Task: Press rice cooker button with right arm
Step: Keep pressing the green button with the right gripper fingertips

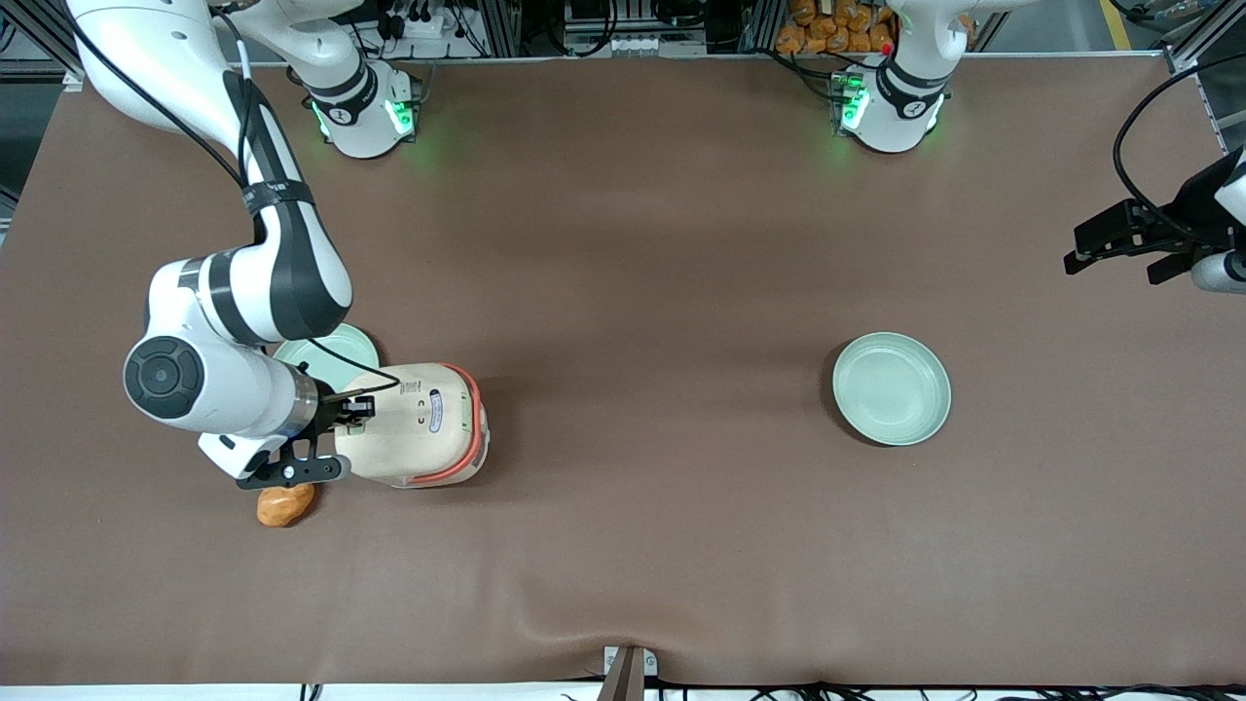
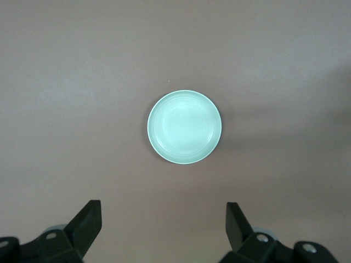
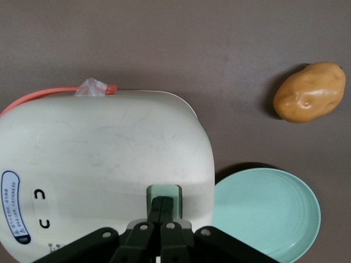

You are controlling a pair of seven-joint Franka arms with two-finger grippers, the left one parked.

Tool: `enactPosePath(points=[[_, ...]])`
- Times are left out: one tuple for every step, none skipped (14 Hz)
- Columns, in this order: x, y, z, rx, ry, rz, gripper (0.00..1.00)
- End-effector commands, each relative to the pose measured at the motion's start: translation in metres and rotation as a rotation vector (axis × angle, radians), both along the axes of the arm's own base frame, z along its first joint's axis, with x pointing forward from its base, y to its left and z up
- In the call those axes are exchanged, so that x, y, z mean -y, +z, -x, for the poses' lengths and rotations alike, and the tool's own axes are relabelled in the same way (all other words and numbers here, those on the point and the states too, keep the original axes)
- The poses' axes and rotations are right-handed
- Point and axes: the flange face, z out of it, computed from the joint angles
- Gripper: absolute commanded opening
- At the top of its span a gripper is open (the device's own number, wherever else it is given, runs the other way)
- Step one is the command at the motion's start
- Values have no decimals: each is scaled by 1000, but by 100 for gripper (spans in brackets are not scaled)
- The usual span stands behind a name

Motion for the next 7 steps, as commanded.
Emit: enactPosePath(points=[[4,5,-9,37,-1,6,0],[4,9,-7,36,-1,5,0],[3,16,-6,37,1,3,0],[4,22,-3,25,-3,0,0],[4,30,-1,26,-4,-4,3],[4,43,1,40,-5,-11,15],[4,55,2,56,-8,-19,29]])
